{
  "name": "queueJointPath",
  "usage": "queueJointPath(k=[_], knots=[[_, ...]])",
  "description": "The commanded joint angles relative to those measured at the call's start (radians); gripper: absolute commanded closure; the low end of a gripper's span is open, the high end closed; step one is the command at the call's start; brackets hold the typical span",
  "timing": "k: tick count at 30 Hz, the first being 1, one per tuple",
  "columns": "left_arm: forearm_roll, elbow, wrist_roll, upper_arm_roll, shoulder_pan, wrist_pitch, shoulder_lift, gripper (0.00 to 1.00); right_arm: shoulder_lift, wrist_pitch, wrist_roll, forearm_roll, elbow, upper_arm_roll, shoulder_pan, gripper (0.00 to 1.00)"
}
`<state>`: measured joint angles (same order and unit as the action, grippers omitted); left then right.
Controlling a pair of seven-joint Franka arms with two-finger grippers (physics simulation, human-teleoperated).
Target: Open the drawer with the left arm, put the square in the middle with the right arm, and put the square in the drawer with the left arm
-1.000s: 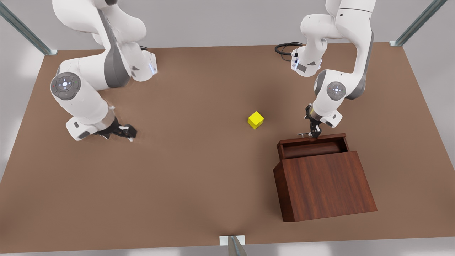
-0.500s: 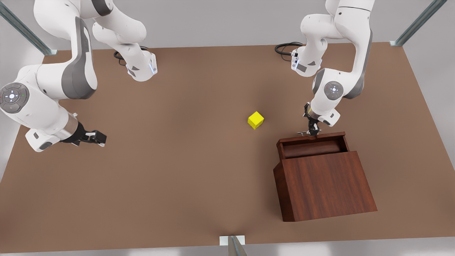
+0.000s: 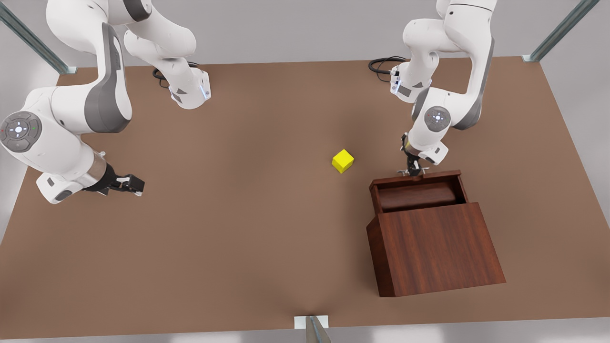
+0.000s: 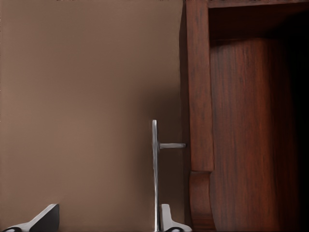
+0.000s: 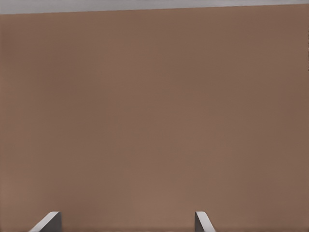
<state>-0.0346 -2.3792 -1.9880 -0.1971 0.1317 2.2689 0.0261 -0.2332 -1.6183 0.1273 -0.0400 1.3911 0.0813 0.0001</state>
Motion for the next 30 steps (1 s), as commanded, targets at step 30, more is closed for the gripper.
queueJointPath(k=[30], knots=[[-0.142,0.396,2.034,-0.338,0.131,-0.296,-0.322,0.00,0.002,0.031,0.018,-0.003,-0.029,0.025,0.006,0.00]])
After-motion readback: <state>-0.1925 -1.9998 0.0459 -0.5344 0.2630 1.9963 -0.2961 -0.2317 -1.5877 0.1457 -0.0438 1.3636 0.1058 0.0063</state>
